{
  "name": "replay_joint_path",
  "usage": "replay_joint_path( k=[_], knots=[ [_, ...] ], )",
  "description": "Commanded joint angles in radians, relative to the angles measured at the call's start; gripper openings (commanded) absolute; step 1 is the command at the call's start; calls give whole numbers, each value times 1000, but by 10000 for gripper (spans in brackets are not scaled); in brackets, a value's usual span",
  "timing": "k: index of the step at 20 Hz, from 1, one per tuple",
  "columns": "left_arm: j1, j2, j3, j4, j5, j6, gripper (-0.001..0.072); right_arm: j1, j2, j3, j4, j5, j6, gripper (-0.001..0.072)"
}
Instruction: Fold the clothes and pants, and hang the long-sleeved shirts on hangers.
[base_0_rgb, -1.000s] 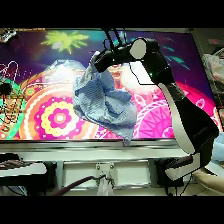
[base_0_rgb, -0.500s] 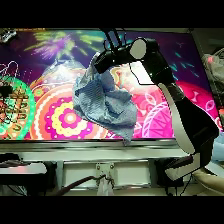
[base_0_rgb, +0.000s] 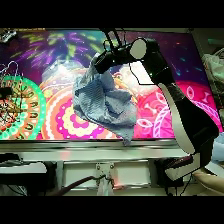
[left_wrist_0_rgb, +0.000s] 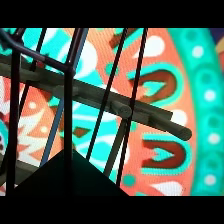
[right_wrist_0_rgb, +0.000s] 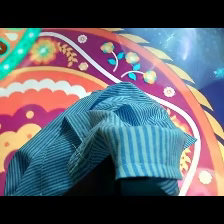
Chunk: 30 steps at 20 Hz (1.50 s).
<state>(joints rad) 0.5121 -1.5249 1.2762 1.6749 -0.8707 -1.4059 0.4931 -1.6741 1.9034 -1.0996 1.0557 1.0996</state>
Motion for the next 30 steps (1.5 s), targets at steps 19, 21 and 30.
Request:
replay_joint_path(
  k=[19, 21, 30],
  knots=[
    [-184, 618, 1, -175, -73, 39, 10, 0, 1, 0, 3, 9, 17, 21],
    [-310, 727, -9, -224, -222, 89, 10, 0, 8, 0, -3, 48, 16, 20],
    [-792, 1054, -197, -54, -581, 436, 10, 0, 148, 0, -17, 604, -2, 24]
  ],
)
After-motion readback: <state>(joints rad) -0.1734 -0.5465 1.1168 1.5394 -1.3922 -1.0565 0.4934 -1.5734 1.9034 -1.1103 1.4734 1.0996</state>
